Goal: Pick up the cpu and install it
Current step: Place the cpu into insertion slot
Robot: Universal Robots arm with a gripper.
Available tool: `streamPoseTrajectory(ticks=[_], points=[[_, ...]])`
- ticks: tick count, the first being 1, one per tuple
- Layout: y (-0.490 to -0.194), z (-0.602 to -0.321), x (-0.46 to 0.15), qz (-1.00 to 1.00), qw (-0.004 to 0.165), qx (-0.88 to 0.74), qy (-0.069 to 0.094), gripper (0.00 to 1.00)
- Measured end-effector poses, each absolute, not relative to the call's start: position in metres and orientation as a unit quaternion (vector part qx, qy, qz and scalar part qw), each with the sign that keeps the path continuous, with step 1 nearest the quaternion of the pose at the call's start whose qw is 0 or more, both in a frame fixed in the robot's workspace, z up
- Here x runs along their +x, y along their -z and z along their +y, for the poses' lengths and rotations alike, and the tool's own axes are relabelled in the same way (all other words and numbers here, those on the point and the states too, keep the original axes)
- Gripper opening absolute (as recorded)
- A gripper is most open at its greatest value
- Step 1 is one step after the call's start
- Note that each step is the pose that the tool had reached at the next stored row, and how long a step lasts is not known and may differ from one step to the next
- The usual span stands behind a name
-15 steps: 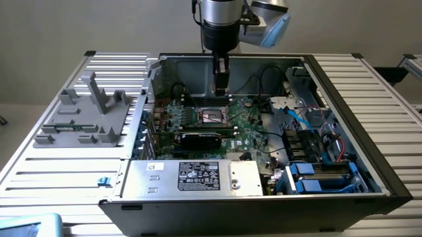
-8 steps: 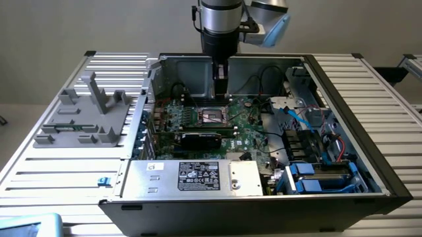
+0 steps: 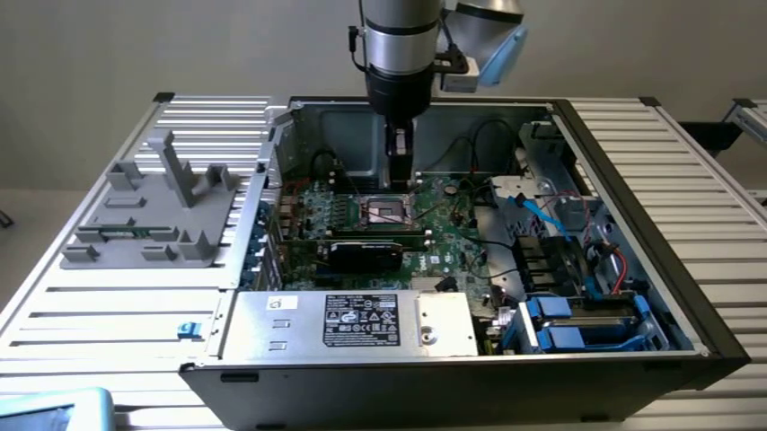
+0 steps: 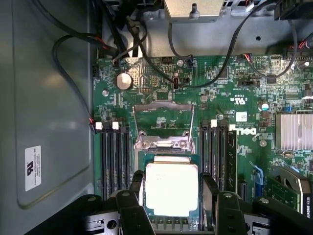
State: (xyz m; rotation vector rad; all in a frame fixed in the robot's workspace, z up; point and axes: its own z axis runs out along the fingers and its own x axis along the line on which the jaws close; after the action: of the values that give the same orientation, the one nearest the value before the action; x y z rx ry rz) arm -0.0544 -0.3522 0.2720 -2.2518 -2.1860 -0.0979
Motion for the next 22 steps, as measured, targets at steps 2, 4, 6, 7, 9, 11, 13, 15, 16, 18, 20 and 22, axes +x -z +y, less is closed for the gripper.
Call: streamPoseTrajectory(ticks=[2,4,6,7,9,11,13,15,16,18,20,22], points=[[-0.268,-0.352,-0.055,-0.696,0.001,-0.717,0.031,0.55],[-0.265,-0.353,-0.055,-0.696,0.001,-0.718,0.031,0.55],[-0.261,-0.353,-0.055,-0.695,0.001,-0.718,0.031,0.55],[-0.259,-0.353,-0.055,-0.695,0.001,-0.718,0.031,0.55],[-0.256,-0.353,-0.055,-0.694,0.001,-0.719,0.031,0.55],[-0.252,-0.353,-0.055,-0.694,0.001,-0.719,0.031,0.55],[-0.251,-0.353,-0.055,-0.694,0.001,-0.719,0.031,0.55],[-0.251,-0.353,-0.055,-0.694,0.001,-0.719,0.031,0.55],[-0.251,-0.353,-0.055,-0.694,0.001,-0.719,0.031,0.55],[-0.251,-0.353,-0.055,-0.694,0.001,-0.719,0.031,0.55],[-0.25,-0.353,-0.056,-0.694,0.001,-0.719,0.031,0.55],[-0.249,-0.353,-0.058,-0.694,0.001,-0.719,0.031,0.55]])
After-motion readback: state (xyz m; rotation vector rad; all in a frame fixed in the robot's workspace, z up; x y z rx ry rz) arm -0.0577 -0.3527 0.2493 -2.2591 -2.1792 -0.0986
